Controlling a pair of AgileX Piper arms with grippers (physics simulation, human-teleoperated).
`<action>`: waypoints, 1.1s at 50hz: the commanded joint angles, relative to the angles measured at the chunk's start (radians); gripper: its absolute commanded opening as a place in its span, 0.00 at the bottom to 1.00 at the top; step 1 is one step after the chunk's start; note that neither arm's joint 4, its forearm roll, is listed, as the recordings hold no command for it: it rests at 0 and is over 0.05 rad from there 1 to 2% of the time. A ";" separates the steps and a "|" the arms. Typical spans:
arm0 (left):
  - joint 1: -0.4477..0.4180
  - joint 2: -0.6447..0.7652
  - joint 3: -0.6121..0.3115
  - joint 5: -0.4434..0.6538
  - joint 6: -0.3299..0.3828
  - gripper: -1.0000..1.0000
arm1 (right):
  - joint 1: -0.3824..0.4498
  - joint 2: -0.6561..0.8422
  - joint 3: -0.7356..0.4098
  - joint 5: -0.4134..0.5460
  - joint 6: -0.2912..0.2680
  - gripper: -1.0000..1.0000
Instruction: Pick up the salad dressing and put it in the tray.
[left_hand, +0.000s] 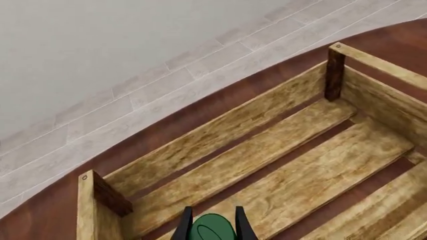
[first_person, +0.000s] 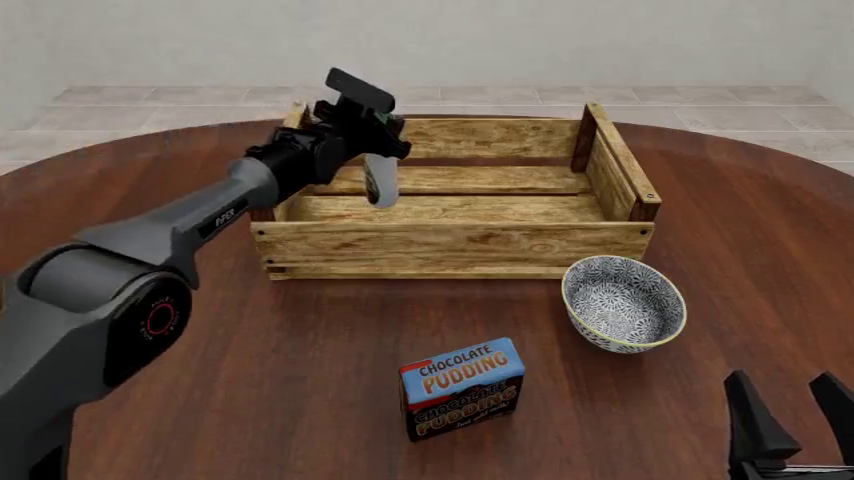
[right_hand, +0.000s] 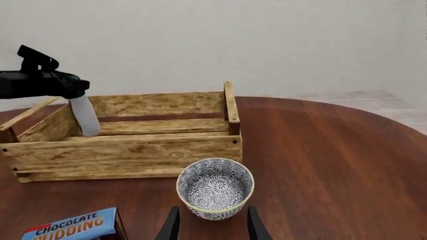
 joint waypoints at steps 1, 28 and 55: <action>0.005 0.048 -0.075 0.023 0.040 0.00 | -0.003 -0.004 -0.001 0.003 0.008 1.00; 0.023 0.168 -0.225 0.100 0.034 0.00 | 0.000 -0.008 0.000 0.004 0.017 1.00; 0.036 0.259 -0.309 0.145 0.005 0.00 | 0.002 -0.010 0.001 0.004 0.021 1.00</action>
